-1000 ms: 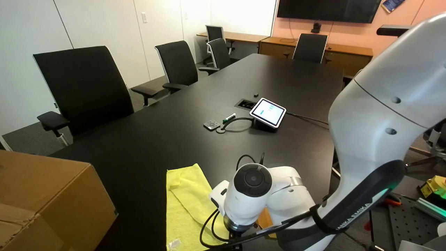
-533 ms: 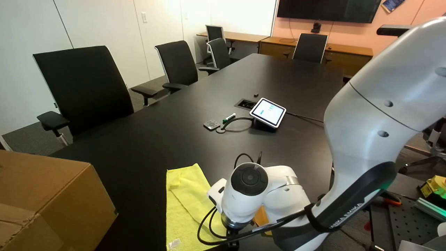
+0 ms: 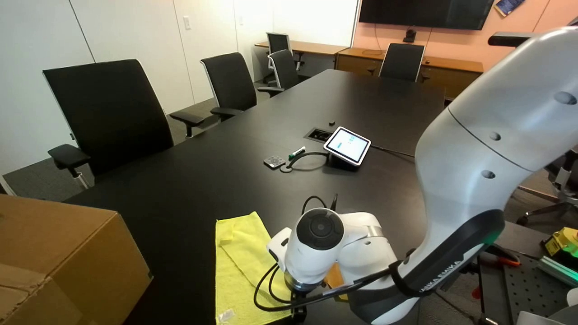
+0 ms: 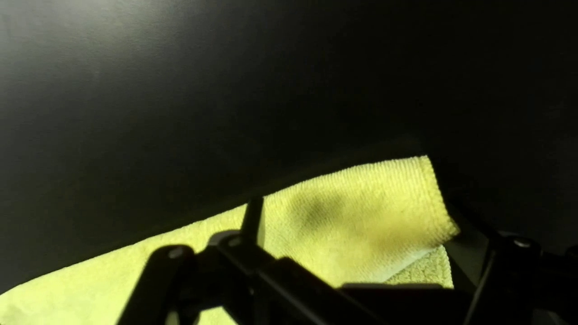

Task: Fold the cloth in half

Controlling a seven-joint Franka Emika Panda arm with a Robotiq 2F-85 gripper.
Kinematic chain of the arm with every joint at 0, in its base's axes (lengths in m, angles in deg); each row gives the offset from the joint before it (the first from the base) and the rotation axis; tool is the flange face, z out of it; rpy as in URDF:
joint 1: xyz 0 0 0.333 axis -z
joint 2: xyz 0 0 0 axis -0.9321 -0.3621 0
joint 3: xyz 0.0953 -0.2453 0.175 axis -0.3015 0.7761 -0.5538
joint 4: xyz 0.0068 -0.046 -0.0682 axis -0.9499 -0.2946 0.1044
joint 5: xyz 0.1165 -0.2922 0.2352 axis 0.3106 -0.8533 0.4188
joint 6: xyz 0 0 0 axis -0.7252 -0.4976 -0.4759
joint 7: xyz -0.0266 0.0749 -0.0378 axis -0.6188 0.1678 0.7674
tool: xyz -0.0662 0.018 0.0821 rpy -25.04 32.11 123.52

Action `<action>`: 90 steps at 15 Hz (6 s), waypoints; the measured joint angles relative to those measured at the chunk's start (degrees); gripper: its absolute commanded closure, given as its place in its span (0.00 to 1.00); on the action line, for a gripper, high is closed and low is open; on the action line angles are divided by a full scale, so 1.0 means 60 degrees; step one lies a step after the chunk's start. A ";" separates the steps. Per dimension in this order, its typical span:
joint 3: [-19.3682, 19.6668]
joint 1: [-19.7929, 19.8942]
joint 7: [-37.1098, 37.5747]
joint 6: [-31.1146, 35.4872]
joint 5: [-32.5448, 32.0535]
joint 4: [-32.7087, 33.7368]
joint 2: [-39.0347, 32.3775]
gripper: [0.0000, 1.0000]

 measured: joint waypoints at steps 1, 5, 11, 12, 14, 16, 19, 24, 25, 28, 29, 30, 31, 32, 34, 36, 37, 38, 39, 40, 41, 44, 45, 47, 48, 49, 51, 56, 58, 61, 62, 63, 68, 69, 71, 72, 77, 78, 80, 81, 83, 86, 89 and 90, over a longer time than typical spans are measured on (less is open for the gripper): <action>0.0008 -0.0001 0.0000 0.0000 0.0000 0.0006 0.0000 0.42; 0.0015 -0.0010 0.0000 0.0000 0.0000 0.0026 0.0000 0.71; 0.0015 -0.0037 0.0000 -0.0007 0.0000 0.0044 0.0000 0.99; 0.0015 -0.0037 0.0001 -0.0012 0.0000 0.0053 0.0000 0.97; 0.0004 -0.0028 0.0005 -0.0041 0.0005 0.0089 0.0000 0.96; -0.0058 0.0024 0.0005 -0.0068 0.0068 0.0143 0.0005 0.95; -0.0211 0.0146 0.0013 -0.0090 0.0198 0.0316 0.0019 0.95; -0.0478 0.0249 0.0027 -0.0208 0.0349 0.0836 0.0029 0.95; -0.0513 0.0249 0.0038 -0.0233 0.0378 0.0962 0.0027 0.95; -0.0592 0.0245 0.0079 -0.0383 0.0417 0.1414 -0.0016 0.95; -0.0616 0.0245 0.0095 -0.0452 0.0421 0.1591 -0.0049 0.95; -0.0650 0.0245 0.0101 -0.0561 0.0427 0.1812 -0.0113 0.95; -0.0686 0.0245 0.0113 -0.0638 0.0432 0.2039 -0.0206 0.95; -0.0723 0.0243 0.0142 -0.0717 0.0437 0.2293 -0.0342 0.95; -0.0757 0.0214 0.0259 -0.0914 0.0448 0.2877 -0.0710 0.95; -0.0749 0.0176 0.0471 -0.1085 0.0454 0.3564 -0.1229 0.95; -0.0732 0.0163 0.0611 -0.1156 0.0471 0.3922 -0.1514 0.95; -0.0714 0.0162 0.0750 -0.1193 0.0517 0.4285 -0.1801 0.95; -0.0702 0.0171 0.0879 -0.1197 0.0590 0.4647 -0.2085 0.95; -0.0699 0.0190 0.1012 -0.1195 0.0722 0.5006 -0.2349 0.95; -0.0699 0.0215 0.1126 -0.1180 0.0887 0.5347 -0.2582 0.95; -0.0597 0.0249 0.1637 -0.0963 0.1218 0.6148 -0.3079 0.96; -0.0523 0.0241 0.1826 -0.0862 0.1273 0.6352 -0.3197 0.96; -0.0366 0.0219 0.2183 -0.0723 0.1325 0.6712 -0.3402 0.95; -0.0310 0.0216 0.2332 -0.0705 0.1354 0.6888 -0.3490 0.90; -0.0278 0.0217 0.2454 -0.0702 0.1409 0.7031 -0.3559 0.70; -0.0260 0.0218 0.2620 -0.0703 0.1594 0.7303 -0.3651 0.59; -0.0259 0.0211 0.3038 -0.0702 0.1788 0.7941 -0.3735 0.21; -0.0243 0.0221 0.3101 -0.0725 0.1788 0.8057 -0.3716 0.06; -0.0213 0.0300 0.2927 -0.1230 0.1778 0.7873 -0.3453 0.00; -0.0211 0.0346 0.2785 -0.1573 0.1776 0.7628 -0.3206 0.00; -0.0220 0.0403 0.2606 -0.2059 0.1776 0.7292 -0.2864 0.00; -0.0479 0.0765 0.1597 -0.4970 0.1808 0.5349 -0.0554 0.00; -0.0480 0.0792 0.1552 -0.5543 0.1808 0.4937 -0.0055 0.00; -0.0615 0.0930 0.1522 -0.6296 0.1807 0.4113 0.0926 0.00; -0.0737 0.1046 0.1506 -0.6563 0.1807 0.3713 0.1401 0.00; -0.1459 0.1867 0.1162 -0.7505 0.1862 0.1717 0.3835 0.00; -0.1600 0.2069 0.1005 -0.7650 0.1940 0.1314 0.4341 0.00; -0.1819 0.2454 0.0674 -0.7880 0.2142 0.0538 0.5306 0.00; -0.1902 0.2647 0.0473 -0.7982 0.2290 0.0142 0.5804 0.00; -0.2000 0.3024 0.0037 -0.8113 0.2595 -0.0671 0.6810 0.00; -0.2012 0.3539 -0.0632 -0.8157 0.3035 -0.1941 0.8345 0.00; -0.1936 0.4013 -0.1336 -0.8190 0.3368 -0.3173 0.9880 0.00; -0.1868 0.4147 -0.1649 -0.8178 0.3409 -0.3570 1.0406 0.00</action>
